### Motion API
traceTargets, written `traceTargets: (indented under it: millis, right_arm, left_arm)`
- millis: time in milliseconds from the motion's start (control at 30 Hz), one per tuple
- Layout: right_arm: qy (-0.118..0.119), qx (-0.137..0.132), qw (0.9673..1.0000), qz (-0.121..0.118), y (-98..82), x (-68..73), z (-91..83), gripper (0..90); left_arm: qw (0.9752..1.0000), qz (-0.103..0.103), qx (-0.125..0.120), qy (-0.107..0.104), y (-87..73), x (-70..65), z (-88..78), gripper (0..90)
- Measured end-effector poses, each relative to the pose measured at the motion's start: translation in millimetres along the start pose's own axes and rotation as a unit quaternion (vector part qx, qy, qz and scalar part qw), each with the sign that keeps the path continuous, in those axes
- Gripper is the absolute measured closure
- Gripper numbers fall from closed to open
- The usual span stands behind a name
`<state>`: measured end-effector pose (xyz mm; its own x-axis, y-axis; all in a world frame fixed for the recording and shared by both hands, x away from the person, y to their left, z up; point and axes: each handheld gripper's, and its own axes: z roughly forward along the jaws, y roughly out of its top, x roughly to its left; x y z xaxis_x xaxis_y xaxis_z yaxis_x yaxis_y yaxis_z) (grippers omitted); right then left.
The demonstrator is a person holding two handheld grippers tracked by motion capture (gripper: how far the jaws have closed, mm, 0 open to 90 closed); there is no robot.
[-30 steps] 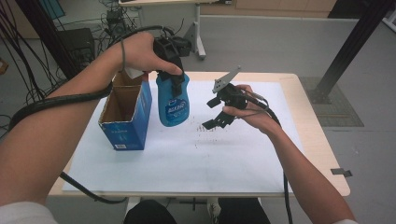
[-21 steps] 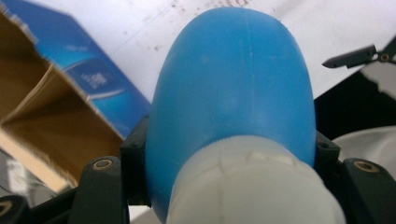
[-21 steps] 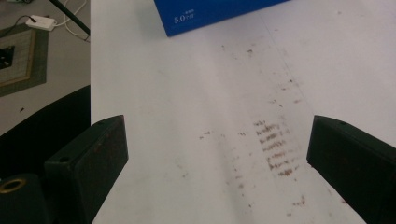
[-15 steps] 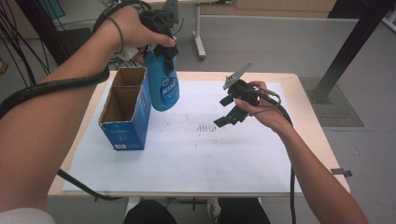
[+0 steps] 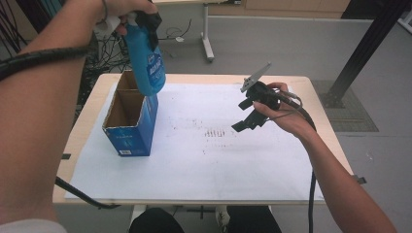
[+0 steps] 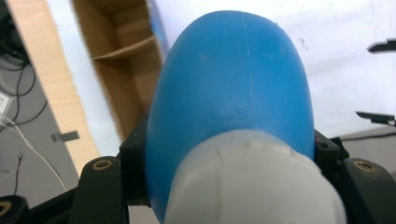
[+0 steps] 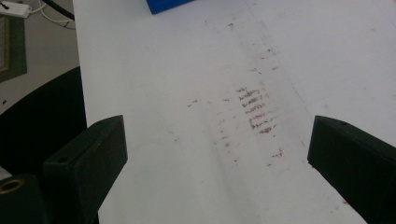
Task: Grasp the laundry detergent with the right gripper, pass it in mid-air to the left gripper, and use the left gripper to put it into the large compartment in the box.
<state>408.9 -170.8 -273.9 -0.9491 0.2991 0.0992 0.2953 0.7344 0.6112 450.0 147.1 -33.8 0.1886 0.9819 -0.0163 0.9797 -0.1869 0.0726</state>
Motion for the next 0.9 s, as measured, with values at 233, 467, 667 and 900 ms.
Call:
traceTargets:
  millis: [233, 467, 667, 900]
  right_arm:
    - [-0.006, 0.007, 1.0000, -0.001, -0.3, 0.9, -6.3, 4.9]
    - [-0.005, 0.016, 0.9999, 0.000, 0.9, 2.9, -6.8, 5.0]
    - [-0.004, 0.024, 0.9997, -0.003, 2.9, 3.8, -4.7, 5.2]
    - [-0.008, 0.025, 0.9996, -0.004, 4.9, 3.9, -5.7, 5.2]
  left_arm:
    - [0.9989, -0.044, -0.017, 0.002, -3.7, 21.6, -23.4, 37.5]
    - [0.9964, -0.080, -0.027, 0.011, -8.0, 39.3, -44.5, 37.6]
    - [0.9937, -0.105, -0.034, 0.017, -10.7, 54.1, -51.9, 37.6]
    - [0.9916, -0.121, -0.040, 0.019, -12.7, 64.7, -50.9, 37.6]
